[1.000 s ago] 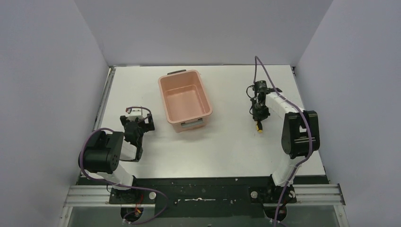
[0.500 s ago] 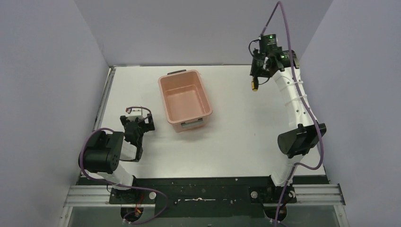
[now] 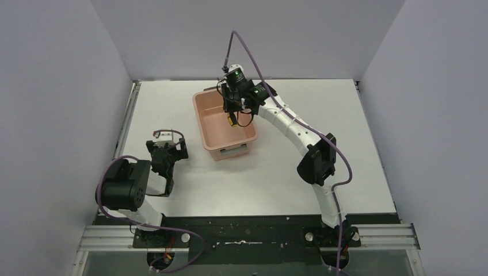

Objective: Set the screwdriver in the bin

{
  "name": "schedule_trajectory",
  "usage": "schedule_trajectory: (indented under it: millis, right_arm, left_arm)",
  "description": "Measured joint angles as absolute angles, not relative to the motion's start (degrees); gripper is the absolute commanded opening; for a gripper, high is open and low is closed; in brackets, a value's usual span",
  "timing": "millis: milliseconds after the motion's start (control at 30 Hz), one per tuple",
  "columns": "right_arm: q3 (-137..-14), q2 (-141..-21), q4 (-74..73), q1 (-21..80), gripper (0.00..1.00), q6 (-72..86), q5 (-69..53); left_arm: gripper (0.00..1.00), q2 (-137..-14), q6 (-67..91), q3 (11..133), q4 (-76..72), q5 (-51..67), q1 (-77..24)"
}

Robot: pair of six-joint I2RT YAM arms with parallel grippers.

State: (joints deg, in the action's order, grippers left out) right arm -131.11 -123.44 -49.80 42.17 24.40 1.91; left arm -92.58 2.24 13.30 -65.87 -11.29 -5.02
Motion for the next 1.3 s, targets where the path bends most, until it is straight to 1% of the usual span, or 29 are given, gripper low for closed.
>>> schedule_trajectory:
  millis: [267, 300, 333, 367, 500, 633, 700, 733, 867, 1033, 1067, 1233, 1300]
  right_arm:
    - [-127.9, -133.2, -45.4, 42.0, 0.0, 24.3, 2.5]
    - [-126.8, -134.6, -45.1, 42.2, 0.01, 24.3, 2.7]
    - [-125.6, -135.9, -44.8, 42.4, 0.05, 24.3, 2.8]
    - [-124.2, -137.0, -44.6, 42.6, 0.11, 24.3, 2.9]
    - [-121.9, -139.6, -43.7, 43.2, 0.38, 24.1, 3.9]
    - [-121.9, -139.2, -42.5, 43.6, 0.49, 23.9, 4.1]
    - [-121.9, -139.2, -42.5, 43.9, 0.52, 23.9, 4.3]
    - [-121.9, -139.1, -42.5, 44.0, 0.57, 23.8, 4.4]
    - [-122.7, -138.2, -43.4, 44.7, 0.68, 23.2, 5.6]
    - [-125.4, -133.2, -43.7, 46.3, 0.98, 21.3, 7.8]
    - [-125.5, -131.2, -43.5, 46.8, 1.0, 20.7, 8.2]
    - [-125.3, -120.0, -42.2, 48.5, 1.0, 17.8, 10.0]
    - [-122.6, -114.1, -39.7, 48.4, 1.0, 16.6, 11.0]
  left_arm:
    - [0.97, -92.6, 2.2, 13.3, -65.9, -11.3, -5.0]
    - [0.97, -92.6, 2.2, 13.3, -65.9, -11.3, -5.0]
    - [0.97, -92.6, 2.2, 13.3, -65.8, -11.3, -5.0]
    - [0.97, -92.6, 2.2, 13.3, -65.9, -11.3, -5.0]
    - [0.97, -92.6, 2.2, 13.3, -65.8, -11.3, -5.0]
    - [0.97, -92.6, 2.2, 13.3, -65.8, -11.3, -5.0]
    - [0.97, -92.6, 2.2, 13.3, -65.8, -11.3, -5.0]
    - [0.97, -92.6, 2.2, 13.3, -65.8, -11.3, -5.0]
    - [0.97, -92.6, 2.2, 13.3, -65.8, -11.3, -5.0]
    - [0.97, -92.6, 2.2, 13.3, -65.8, -11.3, -5.0]
    - [0.97, -92.6, 2.2, 13.3, -65.9, -11.3, -5.0]
    - [0.97, -92.6, 2.2, 13.3, -65.9, -11.3, -5.0]
    - [0.97, -92.6, 2.2, 13.3, -65.8, -11.3, -5.0]
